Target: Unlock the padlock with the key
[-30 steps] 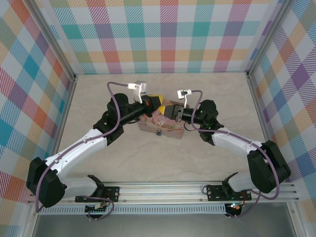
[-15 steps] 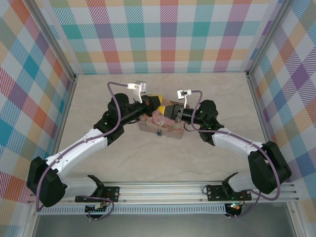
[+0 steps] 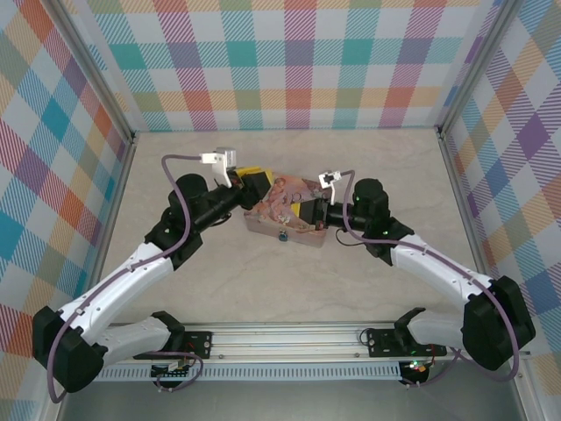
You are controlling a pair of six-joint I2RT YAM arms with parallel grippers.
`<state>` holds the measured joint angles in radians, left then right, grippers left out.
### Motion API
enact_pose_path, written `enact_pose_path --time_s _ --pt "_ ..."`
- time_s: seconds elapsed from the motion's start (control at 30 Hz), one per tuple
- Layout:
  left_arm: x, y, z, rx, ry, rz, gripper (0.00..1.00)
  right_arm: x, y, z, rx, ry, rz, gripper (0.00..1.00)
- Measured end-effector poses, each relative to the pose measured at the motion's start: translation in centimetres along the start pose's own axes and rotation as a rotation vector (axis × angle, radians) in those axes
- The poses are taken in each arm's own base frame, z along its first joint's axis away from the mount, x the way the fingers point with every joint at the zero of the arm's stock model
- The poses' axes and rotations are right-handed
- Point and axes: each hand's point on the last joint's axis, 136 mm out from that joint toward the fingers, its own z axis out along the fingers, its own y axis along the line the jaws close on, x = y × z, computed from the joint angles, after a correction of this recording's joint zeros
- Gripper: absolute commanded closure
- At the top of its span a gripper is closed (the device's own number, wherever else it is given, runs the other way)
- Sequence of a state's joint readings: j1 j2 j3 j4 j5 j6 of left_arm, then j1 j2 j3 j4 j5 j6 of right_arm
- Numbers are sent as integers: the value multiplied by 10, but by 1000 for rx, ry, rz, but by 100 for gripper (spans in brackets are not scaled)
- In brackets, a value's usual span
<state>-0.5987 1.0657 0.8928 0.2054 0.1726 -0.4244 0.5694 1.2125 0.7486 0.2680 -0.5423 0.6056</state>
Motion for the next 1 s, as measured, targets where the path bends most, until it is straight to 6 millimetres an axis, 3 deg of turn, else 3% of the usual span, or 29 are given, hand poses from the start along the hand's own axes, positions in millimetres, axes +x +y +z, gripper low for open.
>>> enact_pose_path --time_s 0.1,0.27,0.43,0.5,0.67,0.8,1.0 --pt "27 16 -7 -37 57 -3 31 20 -20 -1 82 70 7 98" --pt "96 48 -22 -84 195 -17 9 45 -46 1 157 163 39 97" --pt "165 77 -39 -93 315 -39 2 54 -71 4 193 204 101 97" --pt "183 84 -43 -98 356 -38 1 55 -83 3 204 210 130 97" --pt "200 88 -31 -63 396 -9 1 52 -104 4 201 205 178 97" --pt "227 100 -17 -50 464 -12 2 47 -118 6 196 197 203 97" --pt "248 114 1 -47 487 -19 3 39 -129 5 176 171 208 97"
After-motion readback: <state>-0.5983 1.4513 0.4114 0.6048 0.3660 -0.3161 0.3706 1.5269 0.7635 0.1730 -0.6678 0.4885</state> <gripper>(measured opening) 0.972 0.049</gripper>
